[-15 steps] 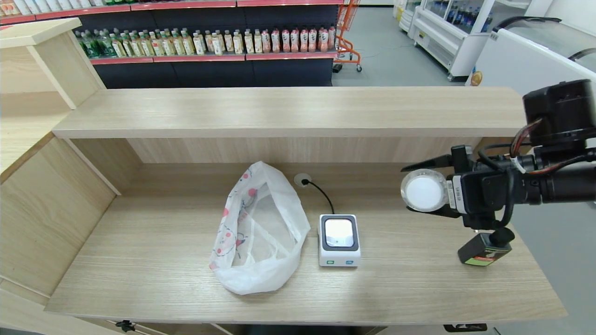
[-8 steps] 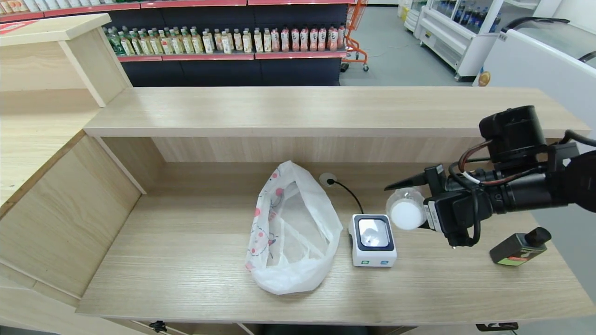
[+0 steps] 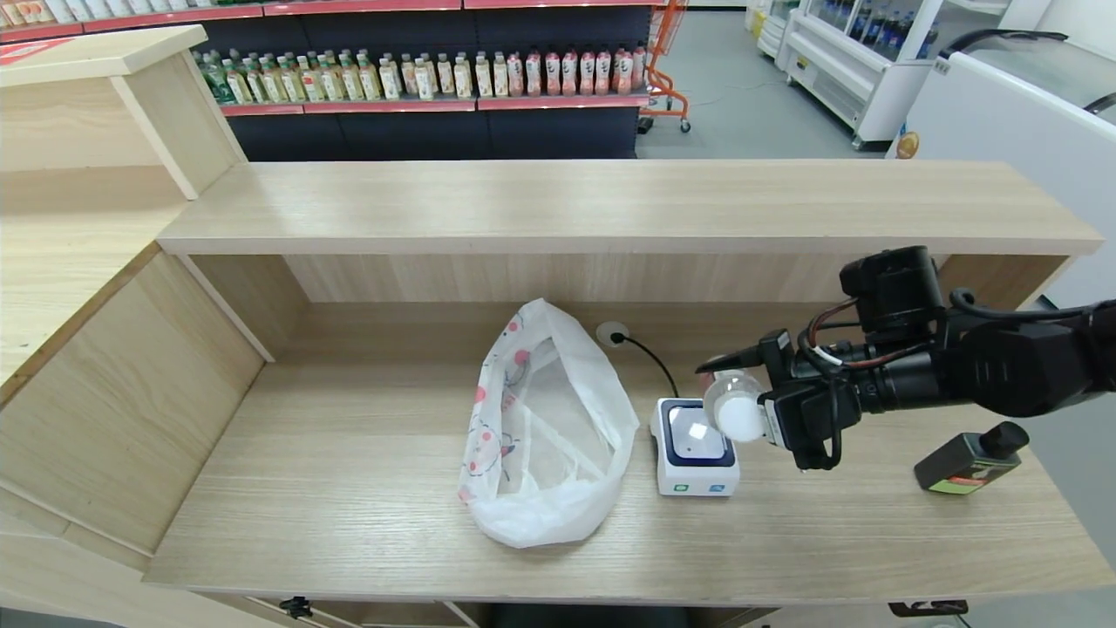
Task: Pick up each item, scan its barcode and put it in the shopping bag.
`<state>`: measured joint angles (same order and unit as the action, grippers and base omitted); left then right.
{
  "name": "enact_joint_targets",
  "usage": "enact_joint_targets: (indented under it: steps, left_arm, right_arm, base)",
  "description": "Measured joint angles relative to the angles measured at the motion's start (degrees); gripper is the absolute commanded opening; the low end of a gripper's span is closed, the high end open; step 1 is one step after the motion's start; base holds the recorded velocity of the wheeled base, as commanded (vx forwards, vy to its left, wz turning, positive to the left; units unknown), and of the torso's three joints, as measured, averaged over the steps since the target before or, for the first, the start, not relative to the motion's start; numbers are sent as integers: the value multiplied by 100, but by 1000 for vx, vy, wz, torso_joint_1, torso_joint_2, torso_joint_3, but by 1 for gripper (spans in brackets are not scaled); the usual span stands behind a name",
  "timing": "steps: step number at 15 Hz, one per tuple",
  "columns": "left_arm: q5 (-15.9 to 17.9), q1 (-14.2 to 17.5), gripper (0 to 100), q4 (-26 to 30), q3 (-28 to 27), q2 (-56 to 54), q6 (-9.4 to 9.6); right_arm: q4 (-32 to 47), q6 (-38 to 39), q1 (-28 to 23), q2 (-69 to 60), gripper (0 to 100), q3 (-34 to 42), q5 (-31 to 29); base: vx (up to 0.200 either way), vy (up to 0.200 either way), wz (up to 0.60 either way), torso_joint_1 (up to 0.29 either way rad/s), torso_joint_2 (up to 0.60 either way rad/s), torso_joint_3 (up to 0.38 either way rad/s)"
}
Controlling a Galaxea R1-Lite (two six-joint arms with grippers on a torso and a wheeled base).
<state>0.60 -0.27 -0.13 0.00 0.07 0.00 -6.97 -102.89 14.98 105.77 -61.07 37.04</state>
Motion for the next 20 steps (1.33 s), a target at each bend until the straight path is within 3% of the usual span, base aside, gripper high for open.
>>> enact_joint_targets:
  steps: [6,20]
  left_arm:
    - [0,0,100,-2,0,0,-2]
    - [0,0,100,-2,0,0,0]
  right_arm:
    - [-1005,0,65,435,0,400,246]
    - [-1158,-20,148,735,0,452,232]
  base:
    - [0,0,0,0,0,0]
    - [0,0,0,0,0,0]
